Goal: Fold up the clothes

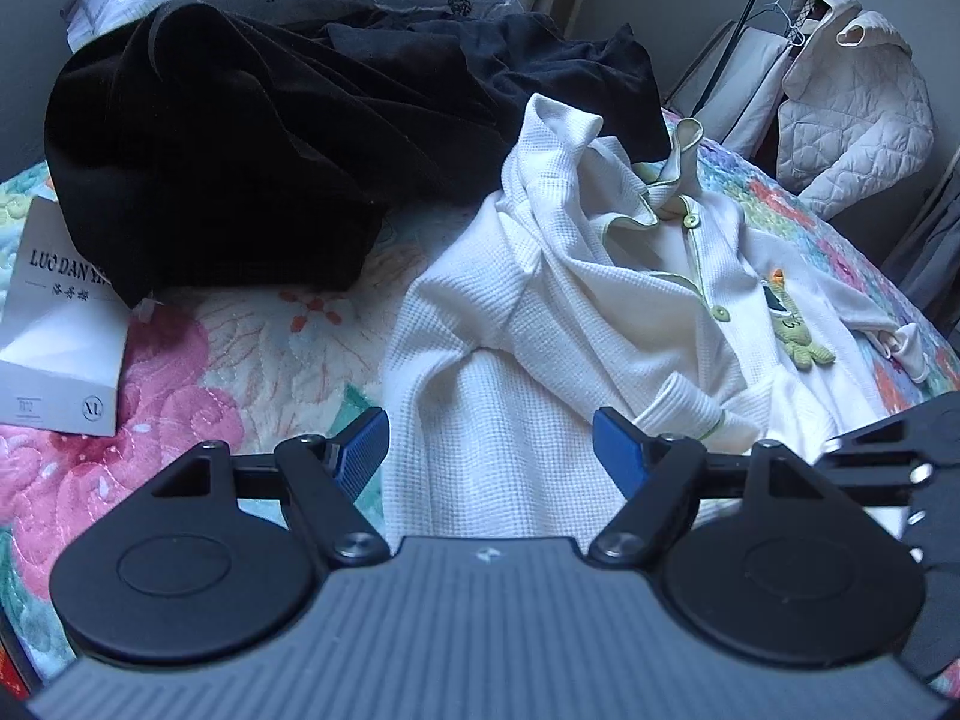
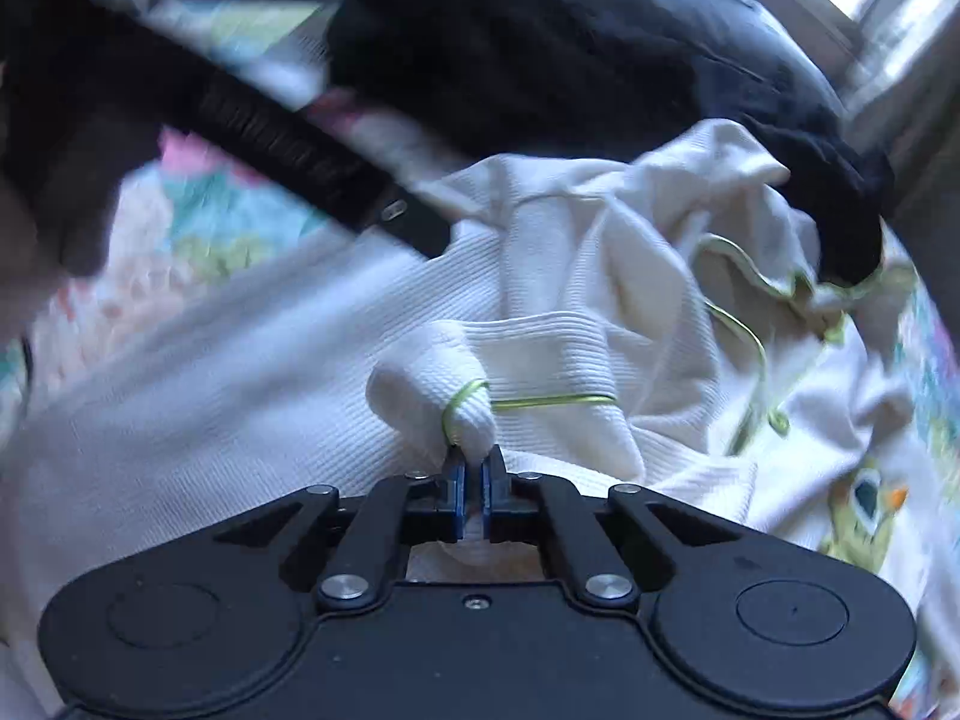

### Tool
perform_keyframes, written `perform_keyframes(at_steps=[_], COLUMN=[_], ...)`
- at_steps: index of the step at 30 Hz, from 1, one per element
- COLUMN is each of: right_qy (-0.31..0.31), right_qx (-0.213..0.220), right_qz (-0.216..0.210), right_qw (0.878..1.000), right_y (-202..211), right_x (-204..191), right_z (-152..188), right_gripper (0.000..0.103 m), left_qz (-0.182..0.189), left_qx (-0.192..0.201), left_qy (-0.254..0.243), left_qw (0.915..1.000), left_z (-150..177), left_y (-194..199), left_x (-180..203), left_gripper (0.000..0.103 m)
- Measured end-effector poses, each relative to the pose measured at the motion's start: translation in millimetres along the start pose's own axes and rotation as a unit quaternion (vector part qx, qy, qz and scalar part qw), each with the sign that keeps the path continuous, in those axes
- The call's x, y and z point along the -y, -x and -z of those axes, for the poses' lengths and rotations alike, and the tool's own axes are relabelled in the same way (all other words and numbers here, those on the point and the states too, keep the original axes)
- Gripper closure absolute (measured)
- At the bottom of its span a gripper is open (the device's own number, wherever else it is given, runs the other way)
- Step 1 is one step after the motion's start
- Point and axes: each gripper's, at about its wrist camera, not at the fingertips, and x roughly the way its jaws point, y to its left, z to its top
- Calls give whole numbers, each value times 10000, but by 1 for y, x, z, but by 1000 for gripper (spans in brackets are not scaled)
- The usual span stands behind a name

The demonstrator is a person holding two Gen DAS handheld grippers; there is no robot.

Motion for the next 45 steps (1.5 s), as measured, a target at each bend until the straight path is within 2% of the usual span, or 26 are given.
perform_keyframes(at_steps=[1, 3, 5, 7, 10, 13, 14, 16, 18, 20, 23, 26, 27, 30, 33, 35, 37, 38, 39, 40, 41, 42, 43, 45], right_qy=[-455, -965, -1301, -1798, -2923, -4001, -4153, -4177, -4102, -3974, -3477, -3080, -3048, -3072, -3218, -3393, -3559, -3604, -3620, -3641, -3662, -3633, -3514, -3400], right_qx=[232, 529, 813, 834, 520, -29, -70, -123, -106, 32, 141, 84, 75, -9, 11, 178, 427, 553, 725, 941, 1192, 1510, 1840, 1955], right_qz=[-20, 152, 600, 987, 1300, 851, 695, 562, 492, 535, 880, 1227, 1144, 745, 763, 731, 409, 230, 252, 419, 573, 631, 662, 713], right_qw=[9987, 9938, 9863, 9752, 9460, 9125, 9070, 9068, 9106, 9161, 9334, 9434, 9455, 9487, 9437, 9377, 9326, 9309, 9290, 9256, 9211, 9172, 9156, 9171], right_y=[24, 74, 121, 149, 156, 134, 128, 119, 121, 130, 141, 136, 130, 102, 73, 67, 69, 73, 80, 93, 111, 132, 156, 184], right_x=[16, 40, 60, 85, 119, 135, 134, 129, 125, 120, 117, 120, 125, 137, 149, 157, 163, 164, 164, 164, 163, 162, 158, 149], right_z=[1, 8, 25, 54, 119, 178, 190, 201, 204, 202, 194, 186, 187, 193, 200, 204, 207, 207, 206, 203, 199, 196, 193, 190], right_gripper=[99, 99, 99, 99, 99, 96, 89, 86, 65, 60, 53, 41, 40, 40, 40, 42, 72, 100, 100, 100, 100, 100, 100, 100], left_qz=[8, 9, -62, -141, -260, -379, -419, -498, -612, -800, -991, -839, -807, -920, -997, -1076, -1142, -1203, -1315, -1450, -1553, -1560, -1540, -1490], left_qx=[47, 83, 55, 20, -34, -87, -105, -140, -153, -109, -8, -215, -286, -321, -230, -227, -194, -143, -116, -92, 6, 137, 271, 538], left_qy=[-52, -180, -373, -573, -872, -1171, -1270, -1468, -1765, -2246, -2947, -3150, -3181, -3447, -3553, -3359, -3073, -2899, -2740, -2603, -2419, -2034, -1592, -698], left_qw=[10000, 9998, 9993, 9983, 9958, 9924, 9910, 9878, 9823, 9711, 9504, 9451, 9442, 9336, 9291, 9355, 9445, 9494, 9526, 9545, 9578, 9665, 9748, 9849], left_z=[-1, -1, 2, 5, 10, 14, 16, 19, 21, 21, 22, 19, 18, 17, 15, 9, 1, -3, -8, -14, -21, -28, -34, -48], left_y=[3, 6, 5, 3, -1, -4, -5, -7, -9, -11, -15, -30, -37, -53, -69, -78, -86, -89, -91, -91, -90, -83, -76, -61], left_x=[0, 2, 9, 16, 27, 38, 42, 49, 57, 67, 79, 83, 84, 90, 96, 94, 91, 87, 83, 79, 73, 61, 47, 19], left_gripper=[28, 28, 28, 28, 28, 28, 28, 28, 27, 25, 20, 17, 17, 17, 10, 4, 3, 5, 12, 27, 37, 47, 54, 54])
